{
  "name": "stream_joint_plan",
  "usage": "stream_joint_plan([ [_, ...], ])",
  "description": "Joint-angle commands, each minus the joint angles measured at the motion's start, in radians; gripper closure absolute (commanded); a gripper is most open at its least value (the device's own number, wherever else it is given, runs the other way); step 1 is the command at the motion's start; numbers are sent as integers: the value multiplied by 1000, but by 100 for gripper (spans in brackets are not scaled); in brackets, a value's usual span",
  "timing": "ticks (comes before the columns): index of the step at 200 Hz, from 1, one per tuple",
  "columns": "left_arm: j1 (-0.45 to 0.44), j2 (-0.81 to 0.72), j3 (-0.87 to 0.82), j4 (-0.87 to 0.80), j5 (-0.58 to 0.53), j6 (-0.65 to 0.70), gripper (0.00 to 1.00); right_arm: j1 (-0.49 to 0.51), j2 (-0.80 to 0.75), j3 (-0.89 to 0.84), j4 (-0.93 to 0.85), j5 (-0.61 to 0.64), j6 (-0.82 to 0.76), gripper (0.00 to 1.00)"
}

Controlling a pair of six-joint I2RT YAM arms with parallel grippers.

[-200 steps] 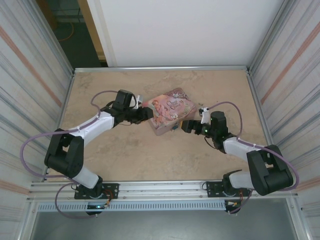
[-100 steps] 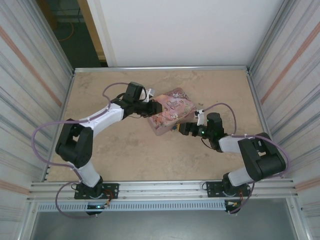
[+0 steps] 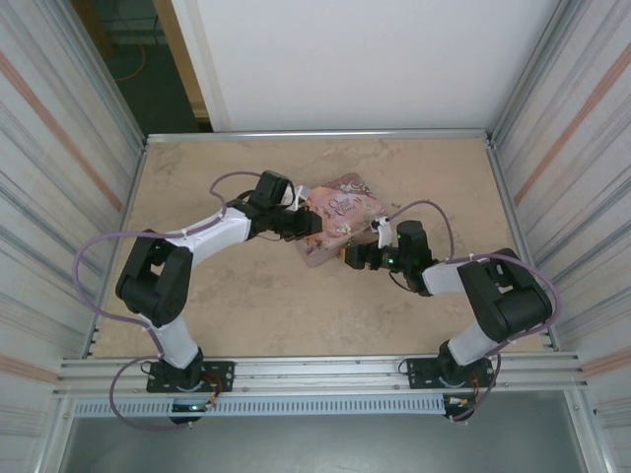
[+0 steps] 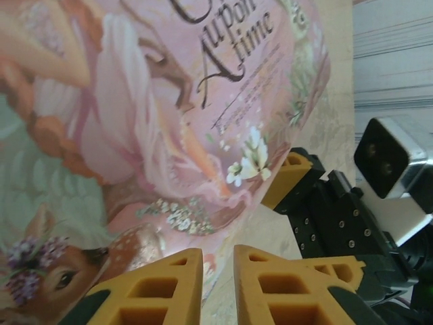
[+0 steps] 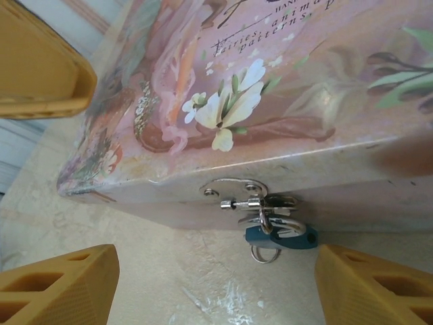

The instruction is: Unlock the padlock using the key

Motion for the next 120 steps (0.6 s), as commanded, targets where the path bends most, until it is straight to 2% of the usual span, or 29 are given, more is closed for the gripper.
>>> stream_joint_plan([
  [1,0,9,-24,-1,-11,-3,81,8,31,27,67,1,-32,26],
  [82,1,18,-48,-3,-16,3,82,24,106,52,164,-45,-28,30],
  [120,15,7,-57,-3,-12,4,82,28,115,40,194,-79,-28,36],
])
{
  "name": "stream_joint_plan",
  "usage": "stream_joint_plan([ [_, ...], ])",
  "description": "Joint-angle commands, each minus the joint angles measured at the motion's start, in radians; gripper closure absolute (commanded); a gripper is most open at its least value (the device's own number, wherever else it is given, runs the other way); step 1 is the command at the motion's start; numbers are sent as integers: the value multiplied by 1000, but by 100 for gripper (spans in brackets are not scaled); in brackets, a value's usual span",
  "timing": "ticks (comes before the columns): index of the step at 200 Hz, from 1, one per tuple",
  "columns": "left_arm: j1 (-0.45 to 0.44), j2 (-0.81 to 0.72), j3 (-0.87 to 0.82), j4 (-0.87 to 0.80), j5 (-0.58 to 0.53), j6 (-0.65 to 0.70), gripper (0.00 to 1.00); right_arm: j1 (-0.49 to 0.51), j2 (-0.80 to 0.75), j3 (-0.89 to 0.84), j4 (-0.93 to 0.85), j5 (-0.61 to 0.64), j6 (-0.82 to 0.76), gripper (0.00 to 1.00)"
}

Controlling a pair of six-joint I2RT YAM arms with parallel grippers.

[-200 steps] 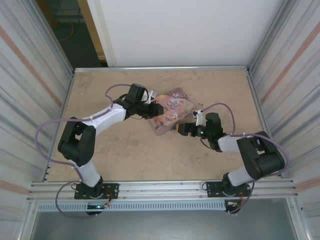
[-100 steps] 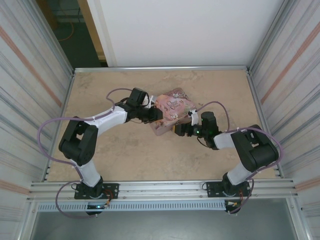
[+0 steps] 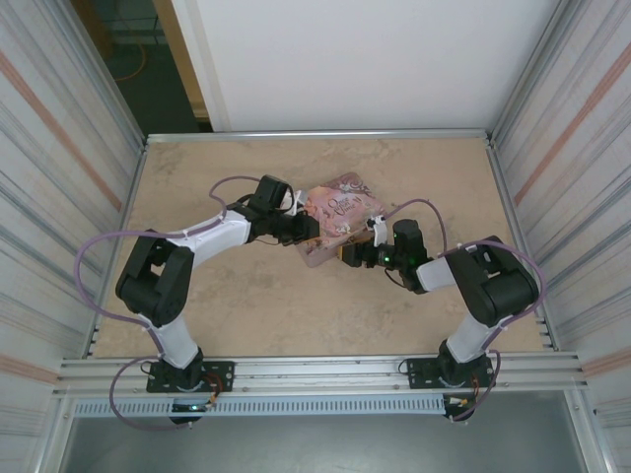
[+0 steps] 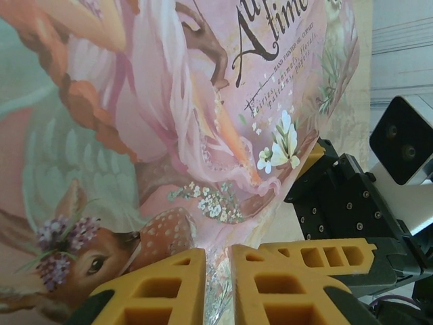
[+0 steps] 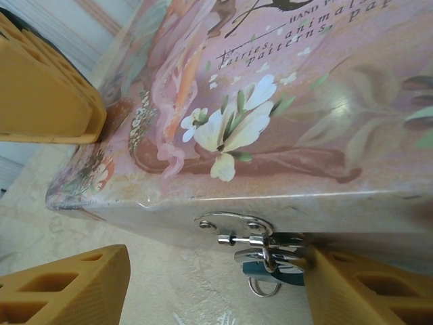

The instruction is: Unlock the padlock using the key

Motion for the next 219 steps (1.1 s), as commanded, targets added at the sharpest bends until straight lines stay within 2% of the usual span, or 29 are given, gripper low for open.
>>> stream_joint_plan([
  [1,11,6,-26,-7,-3,3,82,15,9,17,69,-51,-21,36],
  [117,34,-14,-50,-3,-4,1,82,16,-4,-11,58,-117,-47,55],
  [219,38,-18,-50,-8,-8,3,82,20,-9,1,-31,-63,-74,81],
])
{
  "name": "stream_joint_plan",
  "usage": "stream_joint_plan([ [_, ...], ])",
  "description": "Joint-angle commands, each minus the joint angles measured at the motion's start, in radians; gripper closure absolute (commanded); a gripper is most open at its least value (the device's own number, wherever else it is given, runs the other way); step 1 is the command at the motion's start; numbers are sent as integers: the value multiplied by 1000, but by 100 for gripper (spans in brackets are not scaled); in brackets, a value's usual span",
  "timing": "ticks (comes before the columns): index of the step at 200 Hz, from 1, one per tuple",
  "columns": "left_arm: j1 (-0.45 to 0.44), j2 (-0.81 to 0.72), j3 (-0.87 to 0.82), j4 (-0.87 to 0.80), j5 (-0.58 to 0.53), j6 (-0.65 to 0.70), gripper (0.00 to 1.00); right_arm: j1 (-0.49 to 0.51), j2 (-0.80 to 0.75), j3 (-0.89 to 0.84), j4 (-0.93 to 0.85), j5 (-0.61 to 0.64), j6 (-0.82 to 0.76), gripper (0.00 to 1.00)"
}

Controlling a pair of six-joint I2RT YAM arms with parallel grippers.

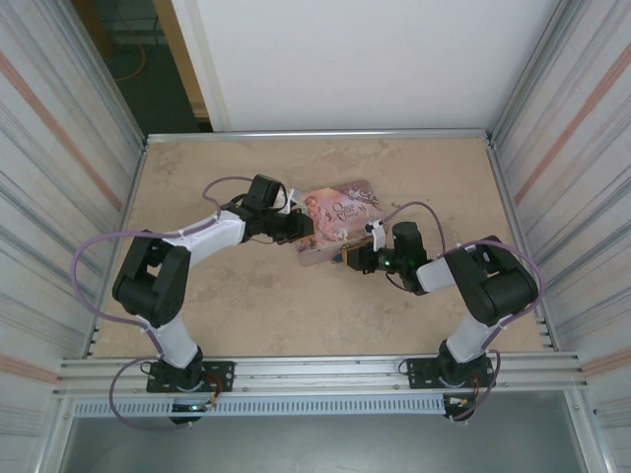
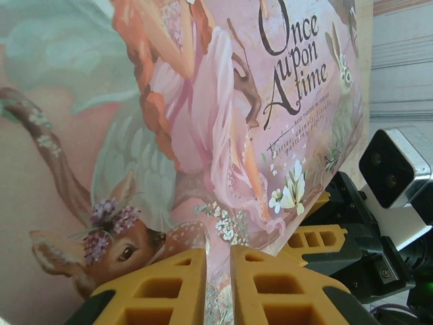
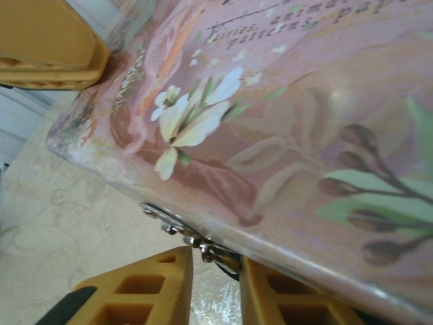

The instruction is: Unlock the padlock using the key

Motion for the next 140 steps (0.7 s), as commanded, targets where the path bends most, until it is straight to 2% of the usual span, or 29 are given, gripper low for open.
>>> stream_joint_plan([
  [1,3,-7,-26,-25,-14,4,82,18,-12,12,11,-26,-21,81],
  [64,10,-20,-37,-36,-25,13,82,17,-22,2,2,16,-11,99],
  [140,18,-41,-103,-27,-31,9,82,-8,-63,-37,68,36,69,100],
])
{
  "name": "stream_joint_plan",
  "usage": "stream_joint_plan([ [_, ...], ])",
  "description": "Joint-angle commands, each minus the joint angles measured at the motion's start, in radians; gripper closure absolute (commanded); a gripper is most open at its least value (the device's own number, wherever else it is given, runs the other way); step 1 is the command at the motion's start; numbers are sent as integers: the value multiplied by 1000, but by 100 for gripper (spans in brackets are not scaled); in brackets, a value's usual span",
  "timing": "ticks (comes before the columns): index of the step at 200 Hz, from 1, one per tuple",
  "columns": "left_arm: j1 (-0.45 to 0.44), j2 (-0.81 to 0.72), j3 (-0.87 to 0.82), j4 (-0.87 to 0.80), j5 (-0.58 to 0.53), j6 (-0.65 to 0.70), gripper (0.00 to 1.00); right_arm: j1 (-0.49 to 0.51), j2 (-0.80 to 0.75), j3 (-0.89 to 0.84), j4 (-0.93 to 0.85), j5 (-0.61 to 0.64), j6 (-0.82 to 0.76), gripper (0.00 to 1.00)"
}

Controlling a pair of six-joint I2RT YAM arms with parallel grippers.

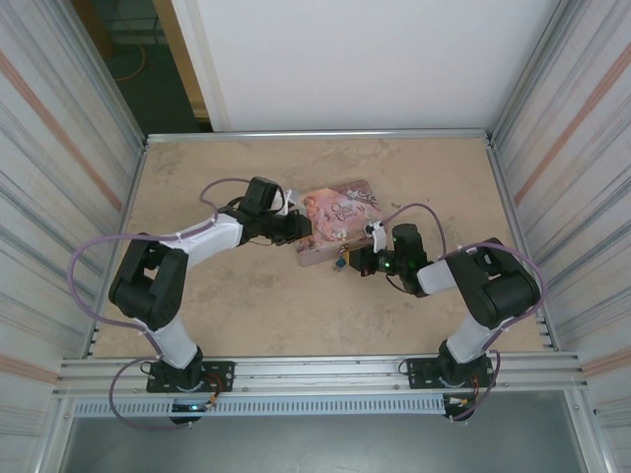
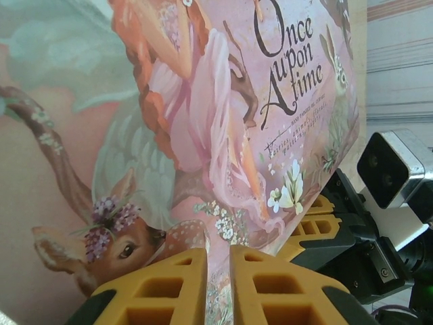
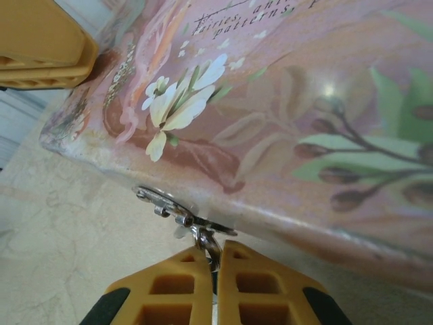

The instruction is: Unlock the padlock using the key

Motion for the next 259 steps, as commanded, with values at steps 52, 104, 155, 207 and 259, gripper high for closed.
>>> stream_joint_plan([
  [52,9,-21,-84,-69,-31,6,83,-33,-71,-34,85,2,89,100],
  [104,9,-27,-95,-66,-29,0,83,-36,-75,-50,170,36,193,100],
  [155,9,-30,-98,-65,-29,-1,83,-35,-69,-45,203,103,313,100],
  [207,9,-27,-104,-49,-25,-8,83,-17,-36,-11,203,157,392,100],
  [259,9,-30,-107,-36,-17,-17,83,13,91,12,310,193,457,100],
])
